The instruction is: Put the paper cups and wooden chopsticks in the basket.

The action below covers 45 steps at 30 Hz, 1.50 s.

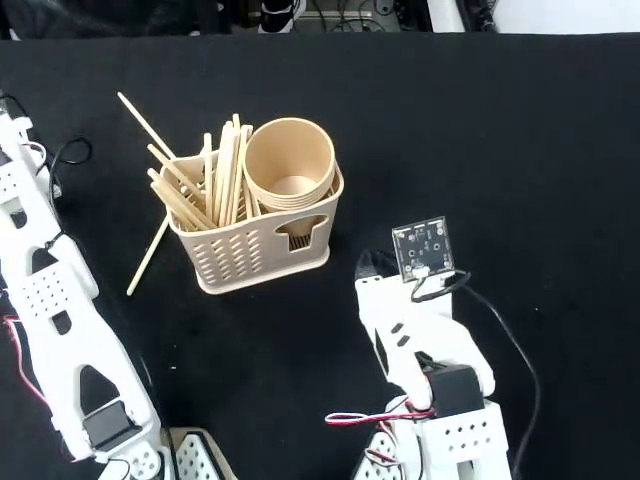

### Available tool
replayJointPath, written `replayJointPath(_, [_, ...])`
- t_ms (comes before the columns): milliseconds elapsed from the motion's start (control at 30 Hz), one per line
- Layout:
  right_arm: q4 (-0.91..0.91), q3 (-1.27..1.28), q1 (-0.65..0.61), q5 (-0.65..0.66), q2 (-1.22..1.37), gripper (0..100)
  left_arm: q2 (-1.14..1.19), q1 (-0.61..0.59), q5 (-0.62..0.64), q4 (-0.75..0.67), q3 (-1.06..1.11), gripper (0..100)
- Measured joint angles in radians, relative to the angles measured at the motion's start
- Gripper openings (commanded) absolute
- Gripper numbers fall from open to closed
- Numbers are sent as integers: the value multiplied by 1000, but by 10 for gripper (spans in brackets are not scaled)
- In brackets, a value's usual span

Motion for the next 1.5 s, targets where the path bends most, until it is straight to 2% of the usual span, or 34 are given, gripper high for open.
replayJointPath(233, [0,0,0,0,0,28,5,-15,3,2,0,30])
replayJointPath(767, [0,0,0,0,0,28,6,8,-2,23,-2,29])
replayJointPath(967, [0,0,0,0,0,28,-15,14,-2,129,-77,29])
replayJointPath(1133, [0,0,0,0,0,28,-107,17,25,181,-41,29])
replayJointPath(1300, [0,0,0,0,0,28,-287,8,106,192,86,29])
replayJointPath(1500, [0,0,0,0,0,28,-640,28,172,192,539,29])
